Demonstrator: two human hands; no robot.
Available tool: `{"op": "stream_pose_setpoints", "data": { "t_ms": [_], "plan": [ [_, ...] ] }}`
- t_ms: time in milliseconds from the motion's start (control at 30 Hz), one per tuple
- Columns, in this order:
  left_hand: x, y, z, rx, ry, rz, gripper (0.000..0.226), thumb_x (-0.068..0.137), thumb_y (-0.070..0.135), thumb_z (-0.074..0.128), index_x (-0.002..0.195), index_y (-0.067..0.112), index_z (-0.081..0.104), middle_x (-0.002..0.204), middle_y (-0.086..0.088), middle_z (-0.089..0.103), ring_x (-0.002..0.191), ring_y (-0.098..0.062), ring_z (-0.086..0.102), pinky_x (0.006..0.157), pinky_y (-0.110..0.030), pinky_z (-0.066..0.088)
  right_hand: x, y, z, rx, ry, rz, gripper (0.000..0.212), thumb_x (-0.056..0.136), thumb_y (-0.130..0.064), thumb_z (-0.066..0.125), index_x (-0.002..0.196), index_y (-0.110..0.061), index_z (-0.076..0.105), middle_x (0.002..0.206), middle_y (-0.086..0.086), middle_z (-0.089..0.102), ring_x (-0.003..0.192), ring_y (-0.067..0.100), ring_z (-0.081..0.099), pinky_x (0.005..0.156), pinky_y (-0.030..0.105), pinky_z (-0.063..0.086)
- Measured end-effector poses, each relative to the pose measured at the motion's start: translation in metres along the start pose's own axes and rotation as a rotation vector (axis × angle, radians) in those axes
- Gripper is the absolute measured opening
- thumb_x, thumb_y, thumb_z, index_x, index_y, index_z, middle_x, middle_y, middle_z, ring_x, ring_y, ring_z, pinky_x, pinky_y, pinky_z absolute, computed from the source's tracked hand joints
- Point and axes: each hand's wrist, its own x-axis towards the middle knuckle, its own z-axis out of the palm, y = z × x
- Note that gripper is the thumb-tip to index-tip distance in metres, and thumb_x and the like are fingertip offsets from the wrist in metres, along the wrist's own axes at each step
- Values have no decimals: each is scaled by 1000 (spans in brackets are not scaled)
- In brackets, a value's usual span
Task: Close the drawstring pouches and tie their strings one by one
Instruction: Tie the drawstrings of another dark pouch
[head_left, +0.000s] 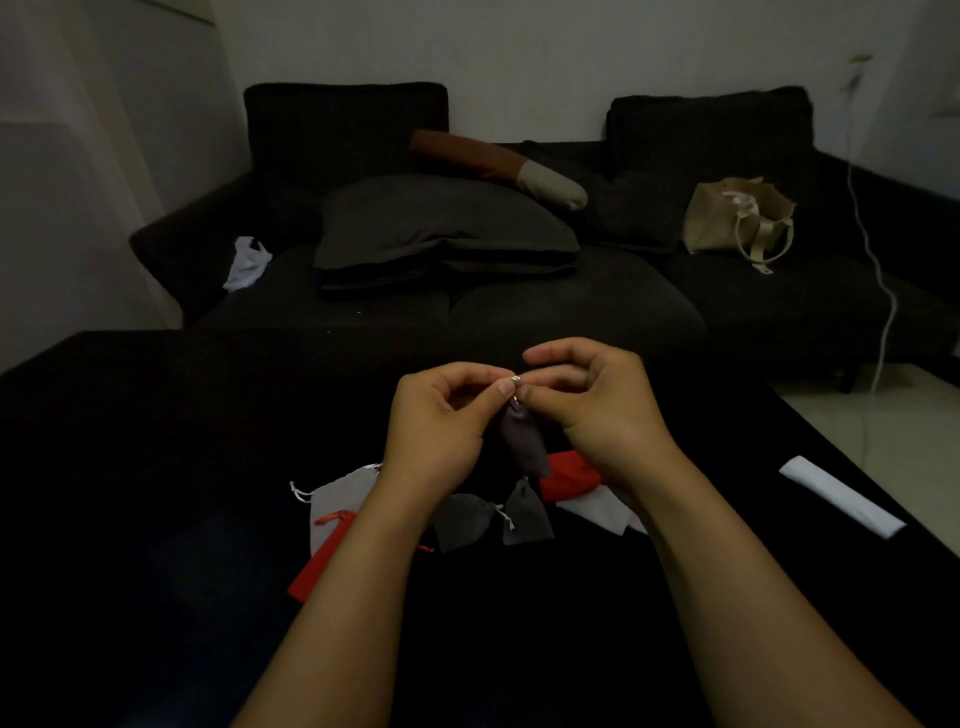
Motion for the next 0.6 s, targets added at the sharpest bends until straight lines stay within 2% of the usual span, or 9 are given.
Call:
{"op": "stream_pose_setpoints", "data": {
  "t_ms": [67, 200, 367, 500, 600],
  "plan": [
    [0, 0, 1, -12, 10, -3, 12, 87, 8, 72, 85, 19, 76, 82, -2, 77, 82, -12, 74, 71, -23, 56, 1, 0, 0, 17, 17, -1, 31, 78, 9, 73, 105, -6, 65, 80, 8, 76, 75, 11, 73, 64, 16, 54],
    [1, 0, 1, -17, -28, -18, 10, 88, 9, 70, 89, 17, 76, 85, -4, 77, 83, -12, 74, 72, -22, 55, 1, 1, -1, 32, -16, 26, 35, 81, 10, 70, 110, -8, 65, 94, 8, 75, 86, 13, 73, 68, 17, 56],
    [0, 1, -1, -30, -35, -16, 10, 89, 8, 70, 89, 16, 76, 86, -5, 77, 84, -13, 74, 72, -22, 55, 1, 2, -1, 70, -38, 45, 31, 82, 9, 69, 109, -5, 65, 84, 11, 75, 70, 8, 71, 58, 14, 51],
    [0, 0, 1, -41, -8, -8, 12, 88, 6, 70, 87, 17, 75, 85, -3, 77, 83, -12, 74, 72, -22, 55, 1, 3, -3, 59, -24, 7, 29, 80, 9, 71, 105, -5, 67, 79, 9, 76, 73, 11, 73, 63, 15, 53],
    [-1, 0, 1, -21, 19, -9, 8, 88, 7, 71, 92, 9, 76, 87, -5, 77, 87, -17, 74, 79, -30, 59, 1, 3, -4, -7, -54, -26, 29, 80, 6, 73, 106, -6, 67, 78, 7, 76, 75, 11, 74, 65, 15, 53]
  ]
}}
